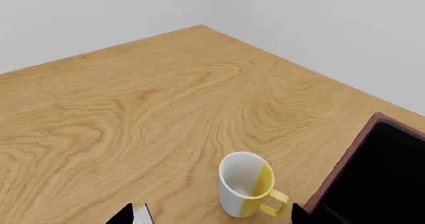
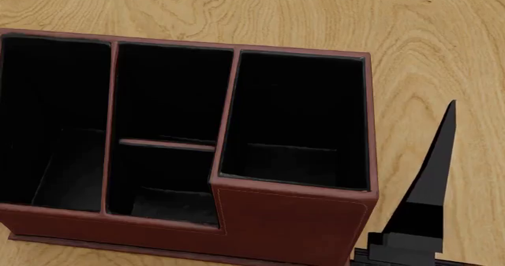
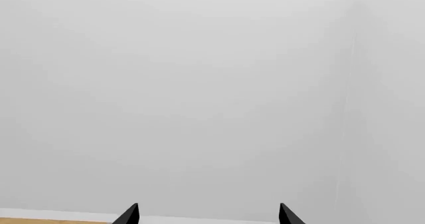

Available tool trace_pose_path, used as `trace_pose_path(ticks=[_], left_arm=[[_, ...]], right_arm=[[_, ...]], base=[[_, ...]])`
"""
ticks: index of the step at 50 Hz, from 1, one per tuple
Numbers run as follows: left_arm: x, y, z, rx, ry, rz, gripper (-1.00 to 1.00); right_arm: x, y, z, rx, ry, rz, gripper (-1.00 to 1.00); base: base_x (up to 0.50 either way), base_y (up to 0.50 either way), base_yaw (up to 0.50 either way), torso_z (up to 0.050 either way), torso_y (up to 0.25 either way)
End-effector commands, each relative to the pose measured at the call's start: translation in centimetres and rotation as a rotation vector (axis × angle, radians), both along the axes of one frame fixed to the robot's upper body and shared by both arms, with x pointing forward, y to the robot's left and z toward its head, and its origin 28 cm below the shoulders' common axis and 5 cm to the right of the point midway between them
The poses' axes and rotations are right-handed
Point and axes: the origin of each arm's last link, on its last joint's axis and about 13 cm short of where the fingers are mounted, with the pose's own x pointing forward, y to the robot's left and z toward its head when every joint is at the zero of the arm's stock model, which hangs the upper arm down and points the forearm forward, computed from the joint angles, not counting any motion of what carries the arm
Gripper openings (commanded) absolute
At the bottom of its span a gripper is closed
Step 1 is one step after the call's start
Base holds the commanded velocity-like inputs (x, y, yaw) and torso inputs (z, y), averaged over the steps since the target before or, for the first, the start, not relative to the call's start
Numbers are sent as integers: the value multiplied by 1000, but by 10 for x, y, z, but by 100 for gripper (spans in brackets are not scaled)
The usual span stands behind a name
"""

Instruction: Pick up the book and place it in the back compartment of the caddy.

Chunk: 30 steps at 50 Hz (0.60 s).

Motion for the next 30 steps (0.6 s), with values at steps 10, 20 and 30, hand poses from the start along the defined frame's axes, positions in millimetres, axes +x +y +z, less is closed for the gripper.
trace_pose_path(ticks=[10,20,30], left_arm=[[-1,10,-10,30,37,58,100],[5,17,-21,-2,83,78,100],[10,22,-33,-26,116,88,100]], right_arm=[[1,0,-2,3,4,1,100],[2,1,-2,0,7,7,100],[3,2,-2,-5,9,8,100]], base=[[0,0,0,0,0],[0,0,0,0,0],[0,0,0,0,0]])
